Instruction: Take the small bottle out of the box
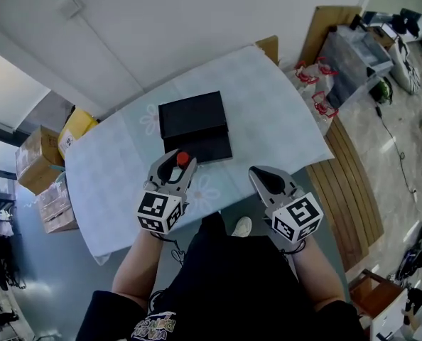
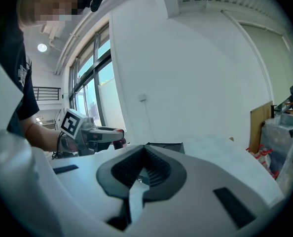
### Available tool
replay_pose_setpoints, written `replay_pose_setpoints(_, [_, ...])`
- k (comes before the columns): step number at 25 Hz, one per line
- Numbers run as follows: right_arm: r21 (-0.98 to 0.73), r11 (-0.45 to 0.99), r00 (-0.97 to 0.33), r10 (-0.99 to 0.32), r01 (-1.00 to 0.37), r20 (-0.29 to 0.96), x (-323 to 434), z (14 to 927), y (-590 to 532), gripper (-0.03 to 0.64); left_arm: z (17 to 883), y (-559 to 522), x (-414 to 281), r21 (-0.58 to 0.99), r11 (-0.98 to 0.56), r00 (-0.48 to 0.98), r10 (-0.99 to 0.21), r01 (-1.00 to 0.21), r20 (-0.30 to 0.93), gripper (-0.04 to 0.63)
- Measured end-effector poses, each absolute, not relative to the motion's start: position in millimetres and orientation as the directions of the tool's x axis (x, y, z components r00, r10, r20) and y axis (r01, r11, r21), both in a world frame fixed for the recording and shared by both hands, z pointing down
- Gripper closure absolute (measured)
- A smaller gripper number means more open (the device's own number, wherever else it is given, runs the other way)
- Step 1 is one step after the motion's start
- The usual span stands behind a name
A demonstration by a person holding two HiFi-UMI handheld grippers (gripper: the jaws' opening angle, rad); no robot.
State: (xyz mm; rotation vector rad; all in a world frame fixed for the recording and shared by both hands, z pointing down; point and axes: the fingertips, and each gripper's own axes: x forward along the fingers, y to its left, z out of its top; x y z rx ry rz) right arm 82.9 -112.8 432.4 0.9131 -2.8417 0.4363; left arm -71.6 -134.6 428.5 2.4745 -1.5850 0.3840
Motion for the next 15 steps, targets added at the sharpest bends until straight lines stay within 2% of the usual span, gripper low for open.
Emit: replay_pose_setpoints(15, [-0.242,0.86,-0.89,-0.407,-0.449,0.203,1.9,431.8,-59.1,0.598,410.4,-16.2,-132.7,0.054,-0.269,0.273,-0.92,-0.962,0.283,0.425])
